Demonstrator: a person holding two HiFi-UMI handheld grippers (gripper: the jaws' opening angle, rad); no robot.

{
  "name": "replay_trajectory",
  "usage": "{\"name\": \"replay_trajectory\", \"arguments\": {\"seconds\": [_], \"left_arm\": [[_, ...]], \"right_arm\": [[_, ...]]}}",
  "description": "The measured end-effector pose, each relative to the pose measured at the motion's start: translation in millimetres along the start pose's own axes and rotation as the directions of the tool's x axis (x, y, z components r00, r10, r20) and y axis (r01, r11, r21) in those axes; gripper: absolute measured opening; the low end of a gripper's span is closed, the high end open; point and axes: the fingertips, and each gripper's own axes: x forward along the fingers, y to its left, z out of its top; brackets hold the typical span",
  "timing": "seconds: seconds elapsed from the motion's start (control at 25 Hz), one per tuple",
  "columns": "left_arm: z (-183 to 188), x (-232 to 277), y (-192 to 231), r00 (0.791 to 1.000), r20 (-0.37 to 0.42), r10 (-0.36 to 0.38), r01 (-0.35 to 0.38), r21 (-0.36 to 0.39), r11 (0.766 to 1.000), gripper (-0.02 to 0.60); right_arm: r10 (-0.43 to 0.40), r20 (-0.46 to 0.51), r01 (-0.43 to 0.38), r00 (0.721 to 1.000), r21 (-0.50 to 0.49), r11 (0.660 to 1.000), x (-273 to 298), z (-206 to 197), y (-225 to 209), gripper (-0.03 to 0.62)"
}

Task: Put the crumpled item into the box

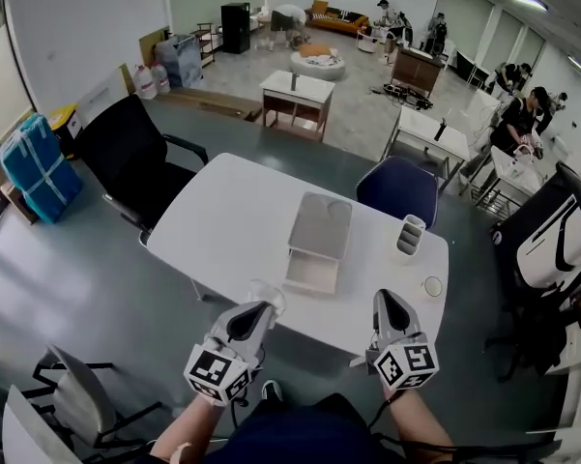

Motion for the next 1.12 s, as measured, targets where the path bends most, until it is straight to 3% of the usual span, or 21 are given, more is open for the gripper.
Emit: {"name": "replay_trajectory", "arguments": {"seconds": [0.24, 0.48, 0.84, 1.12], "left_arm": [[-15.0, 4.8, 30.8, 1.000, -0.014, 0.003, -0.004, -0.045, 0.999, 0.009], [-27.6, 25.9, 47.5, 0.999, -0.045, 0.008, -0.011, -0.060, 0.998, 0.009], [-21.0, 80.1, 60.9, 0.995, -0.085, 0.049, -0.049, 0.004, 0.999, 0.009], [-42.4, 145.2, 52.0, 0.983, -0.178, 0.043, -0.035, 0.045, 0.998, 0.009]], "right_arm": [[-0.028, -0.018, 0.028, 0.999, -0.038, 0.999, 22.4, -0.6, 2.0, 0.002], [-0.010, -0.046, 0.010, 0.999, -0.010, 1.000, 47.6, -16.7, -1.4, 0.002], [0.057, -0.040, -0.055, 0.998, 0.048, 0.997, 93.7, -22.7, -27.4, 0.002], [0.080, -0.048, -0.075, 0.996, 0.096, 0.993, 126.0, -29.2, -75.8, 0.002]]}}
